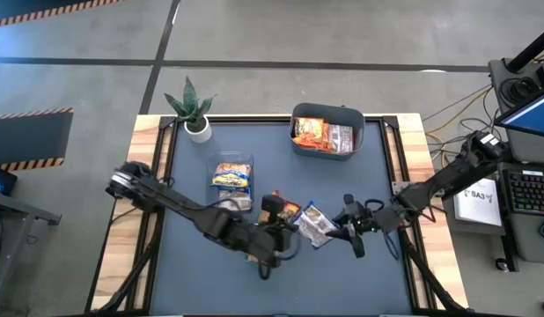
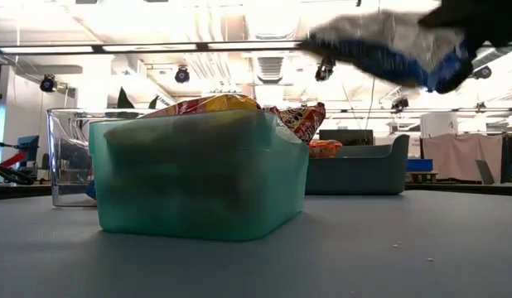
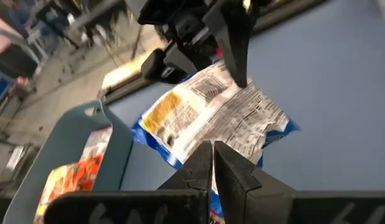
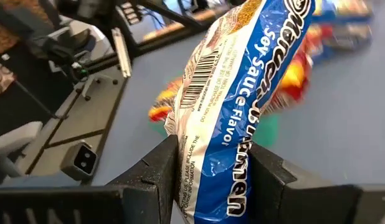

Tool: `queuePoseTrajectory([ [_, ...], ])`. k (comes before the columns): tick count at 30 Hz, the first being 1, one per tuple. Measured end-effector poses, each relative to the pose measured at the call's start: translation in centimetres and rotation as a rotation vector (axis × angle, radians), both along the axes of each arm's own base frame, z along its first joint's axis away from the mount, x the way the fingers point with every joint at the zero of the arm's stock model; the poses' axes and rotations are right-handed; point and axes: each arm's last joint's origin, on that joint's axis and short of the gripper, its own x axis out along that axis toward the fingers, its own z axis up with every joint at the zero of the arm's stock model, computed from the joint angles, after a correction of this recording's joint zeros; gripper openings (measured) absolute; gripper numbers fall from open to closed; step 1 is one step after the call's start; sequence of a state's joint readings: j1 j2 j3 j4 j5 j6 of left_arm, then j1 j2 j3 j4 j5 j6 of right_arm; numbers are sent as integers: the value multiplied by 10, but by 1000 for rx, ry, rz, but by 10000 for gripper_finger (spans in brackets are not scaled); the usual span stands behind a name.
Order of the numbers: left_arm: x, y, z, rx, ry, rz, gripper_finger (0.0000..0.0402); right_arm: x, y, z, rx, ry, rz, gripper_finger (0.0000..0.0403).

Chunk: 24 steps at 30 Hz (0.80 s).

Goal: Sort Maruchan noodles
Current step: Put the blue noodle pack into the transparent bin

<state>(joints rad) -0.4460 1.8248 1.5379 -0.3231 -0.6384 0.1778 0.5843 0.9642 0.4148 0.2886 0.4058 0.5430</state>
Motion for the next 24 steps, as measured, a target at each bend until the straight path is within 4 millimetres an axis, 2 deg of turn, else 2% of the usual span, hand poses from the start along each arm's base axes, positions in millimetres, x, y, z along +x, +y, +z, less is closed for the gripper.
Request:
queuePoseTrajectory([
  [6, -37, -1, -9, -126, -223, -38, 0, 4, 11, 26, -179, -107, 29, 132],
  [13, -62, 10, -20, -298, -452, -20, 11, 19, 21, 43, -456, -162, -2, 132],
  [18, -68, 10, -22, -309, -498, -37, 57, 35, 31, 44, -608, -179, -5, 132],
  [24, -72, 12, -14, -298, -509, -18, 152, 49, 41, 38, -689, -148, 21, 132],
])
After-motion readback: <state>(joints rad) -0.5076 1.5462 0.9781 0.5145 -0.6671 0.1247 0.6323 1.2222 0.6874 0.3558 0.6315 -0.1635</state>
